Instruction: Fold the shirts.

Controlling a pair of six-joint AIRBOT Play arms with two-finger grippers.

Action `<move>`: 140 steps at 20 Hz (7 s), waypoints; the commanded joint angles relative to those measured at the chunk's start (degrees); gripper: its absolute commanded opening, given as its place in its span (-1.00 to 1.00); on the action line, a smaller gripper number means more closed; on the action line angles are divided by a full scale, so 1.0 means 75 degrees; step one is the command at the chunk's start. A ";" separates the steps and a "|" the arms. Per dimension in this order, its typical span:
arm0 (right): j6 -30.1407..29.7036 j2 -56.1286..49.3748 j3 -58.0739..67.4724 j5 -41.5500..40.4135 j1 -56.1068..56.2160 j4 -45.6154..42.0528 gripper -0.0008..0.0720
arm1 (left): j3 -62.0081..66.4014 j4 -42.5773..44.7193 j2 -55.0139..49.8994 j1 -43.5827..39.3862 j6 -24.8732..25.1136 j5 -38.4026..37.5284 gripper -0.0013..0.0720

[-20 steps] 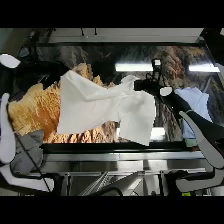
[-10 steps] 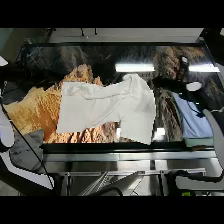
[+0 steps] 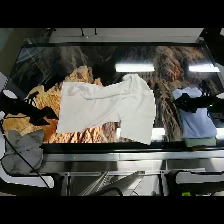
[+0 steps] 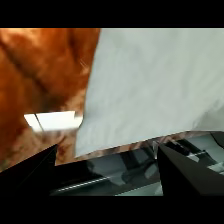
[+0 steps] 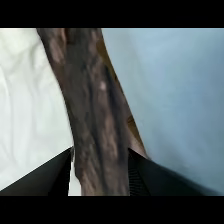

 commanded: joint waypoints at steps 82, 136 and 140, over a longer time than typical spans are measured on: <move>-0.1950 -0.3392 0.3663 -0.0070 0.1521 0.1233 -0.92 | 0.4800 -0.0259 -0.2847 -0.1521 0.0545 0.0682 -0.93; -0.0930 0.1329 -0.4485 -0.0067 0.1740 0.1367 -0.76 | -0.0764 -0.1478 0.0312 -0.0338 0.1005 0.0883 -0.93; -0.1093 0.1961 -0.3637 0.0245 0.1597 0.1323 -0.92 | -0.0621 -0.1472 0.0353 -0.0146 0.1017 0.0248 -0.93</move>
